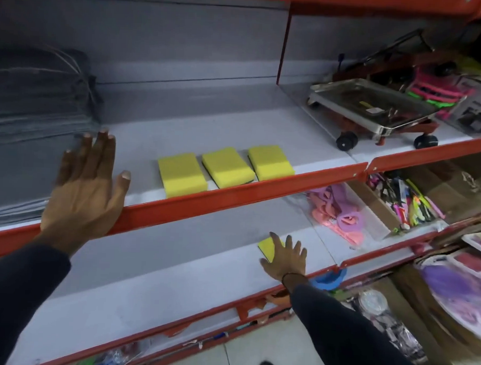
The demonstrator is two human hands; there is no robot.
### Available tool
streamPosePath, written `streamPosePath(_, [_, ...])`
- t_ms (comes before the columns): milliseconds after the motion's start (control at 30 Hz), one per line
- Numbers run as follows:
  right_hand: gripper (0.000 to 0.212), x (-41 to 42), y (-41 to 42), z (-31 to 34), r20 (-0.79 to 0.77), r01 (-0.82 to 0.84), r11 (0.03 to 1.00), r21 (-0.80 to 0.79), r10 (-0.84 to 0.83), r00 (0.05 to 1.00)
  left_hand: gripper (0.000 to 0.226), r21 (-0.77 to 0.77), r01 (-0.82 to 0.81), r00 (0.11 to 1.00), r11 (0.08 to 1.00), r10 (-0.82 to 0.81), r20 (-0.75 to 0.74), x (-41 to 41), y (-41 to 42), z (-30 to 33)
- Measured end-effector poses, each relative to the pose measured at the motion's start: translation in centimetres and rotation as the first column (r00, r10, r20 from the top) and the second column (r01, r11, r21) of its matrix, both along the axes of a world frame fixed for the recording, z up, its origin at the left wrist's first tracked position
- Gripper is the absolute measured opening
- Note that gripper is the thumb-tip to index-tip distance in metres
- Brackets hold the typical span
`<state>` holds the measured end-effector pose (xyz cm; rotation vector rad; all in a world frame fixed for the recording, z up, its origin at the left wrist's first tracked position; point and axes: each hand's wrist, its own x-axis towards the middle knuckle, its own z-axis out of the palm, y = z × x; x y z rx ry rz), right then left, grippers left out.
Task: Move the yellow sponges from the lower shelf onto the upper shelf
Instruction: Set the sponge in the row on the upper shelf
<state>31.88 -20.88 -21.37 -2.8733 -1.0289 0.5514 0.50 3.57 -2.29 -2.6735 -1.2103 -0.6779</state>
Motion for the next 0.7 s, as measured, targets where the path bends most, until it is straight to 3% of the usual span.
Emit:
streamPosePath(133, [0.073,0.5,-0.2,-1.8,0.032,-0.104,0.994,-0.022,0.105,0.994,0.072,0.016,0.033,0.999,0.999,-0.033,-0.001,-0.1,0.4,-0.5])
streamPosePath(233, [0.070,0.2,-1.4,-0.9,0.018,-0.100,0.990,0.097,0.099,0.995,0.072,0.019,0.040,0.999,0.999,-0.039,-0.025,0.0,0.3,-0.3])
streamPosePath(300, [0.068,-0.2,-2.4,0.9,0.091,-0.140,0.961,0.240,0.121,0.988,0.072,-0.019,0.039,0.999,0.999,-0.039,-0.019,0.2,0.2,0.2])
streamPosePath(500, [0.052,-1.6,-5.9,9.2,0.318,-0.409,0.656,0.634,0.261,0.911,0.073,0.001,0.034,0.999,0.999,-0.034,-0.014,-0.1,-0.4,0.5])
streamPosePath(633, [0.049,-0.7,-7.1,17.3,0.455,-0.468,0.424,0.776,0.137,0.880,0.071,0.005,0.035,0.999,0.999,-0.035,-0.027,-0.1,-0.7,0.6])
streamPosePath(700, [0.047,0.9,-6.5,21.0,0.513,-0.496,0.371,0.785,0.059,0.857,0.072,-0.025,0.030,0.998,0.999,-0.031,-0.050,-0.1,-0.8,0.9])
